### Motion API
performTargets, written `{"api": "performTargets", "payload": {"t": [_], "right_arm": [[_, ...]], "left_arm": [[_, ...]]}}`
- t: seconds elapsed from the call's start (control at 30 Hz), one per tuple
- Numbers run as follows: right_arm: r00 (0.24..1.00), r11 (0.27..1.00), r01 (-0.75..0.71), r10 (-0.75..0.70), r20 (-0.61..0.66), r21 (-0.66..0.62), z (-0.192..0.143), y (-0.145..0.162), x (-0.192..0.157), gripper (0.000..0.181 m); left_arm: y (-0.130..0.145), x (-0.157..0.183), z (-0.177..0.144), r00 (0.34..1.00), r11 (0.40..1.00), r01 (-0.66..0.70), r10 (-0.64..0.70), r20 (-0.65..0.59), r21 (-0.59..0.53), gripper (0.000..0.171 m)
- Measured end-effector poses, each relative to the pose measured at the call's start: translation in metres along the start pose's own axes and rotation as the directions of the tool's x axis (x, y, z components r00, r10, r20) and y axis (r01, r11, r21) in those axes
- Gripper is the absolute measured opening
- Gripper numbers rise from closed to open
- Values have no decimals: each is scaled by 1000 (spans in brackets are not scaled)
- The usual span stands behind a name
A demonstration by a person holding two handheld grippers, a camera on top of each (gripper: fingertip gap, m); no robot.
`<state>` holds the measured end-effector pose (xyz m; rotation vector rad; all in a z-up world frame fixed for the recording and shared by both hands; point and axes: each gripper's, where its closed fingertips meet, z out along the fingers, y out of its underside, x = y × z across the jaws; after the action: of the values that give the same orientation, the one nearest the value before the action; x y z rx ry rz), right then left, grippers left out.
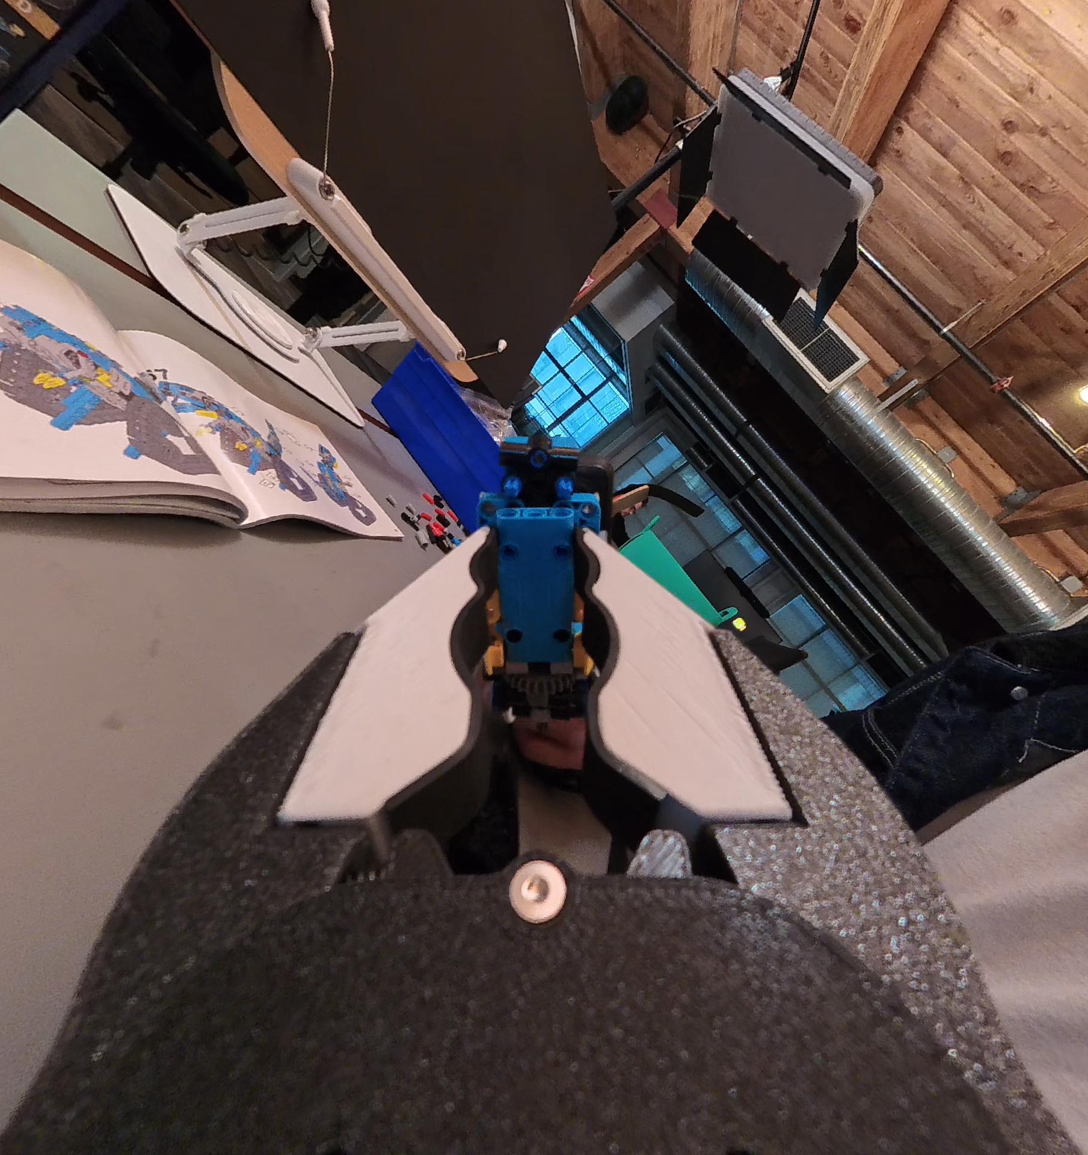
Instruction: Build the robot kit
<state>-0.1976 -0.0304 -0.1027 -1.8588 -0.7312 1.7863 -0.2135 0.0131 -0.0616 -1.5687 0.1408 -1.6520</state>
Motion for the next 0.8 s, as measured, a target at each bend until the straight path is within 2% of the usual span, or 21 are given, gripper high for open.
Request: {"api": "performTargets", "payload": {"t": [0.07,0.27,0.47,0.53,0.63,0.73,0.8], "right_arm": [[1000,1000,-17,17,6,7,-6,-3,1,29],[1000,999,12,-12,-1,-30,-19,-3,3,28],[998,998,-59,58,-25,-8,-27,-5,15,28],[995,995,-94,94,28,14,-29,-9,9,28],[974,983,-178,171,148,35,-30,-14,-4,28],[915,945,-311,268,301,105,-34,-29,-15,28],[890,926,-353,290,351,131,-36,-34,-18,28]], "left_arm": [[2,1,1,1000,1000,3,-3,-9,-9,23],[10,1,5,999,998,26,-27,-23,-54,24],[5,-5,3,999,999,30,-29,15,-39,63],[17,-8,8,999,994,40,-37,28,-100,74],[42,-2,17,998,973,62,-64,-3,-222,81],[49,12,21,997,966,23,-40,-61,-259,72],[56,15,23,998,956,-28,9,-66,-293,67]]}}
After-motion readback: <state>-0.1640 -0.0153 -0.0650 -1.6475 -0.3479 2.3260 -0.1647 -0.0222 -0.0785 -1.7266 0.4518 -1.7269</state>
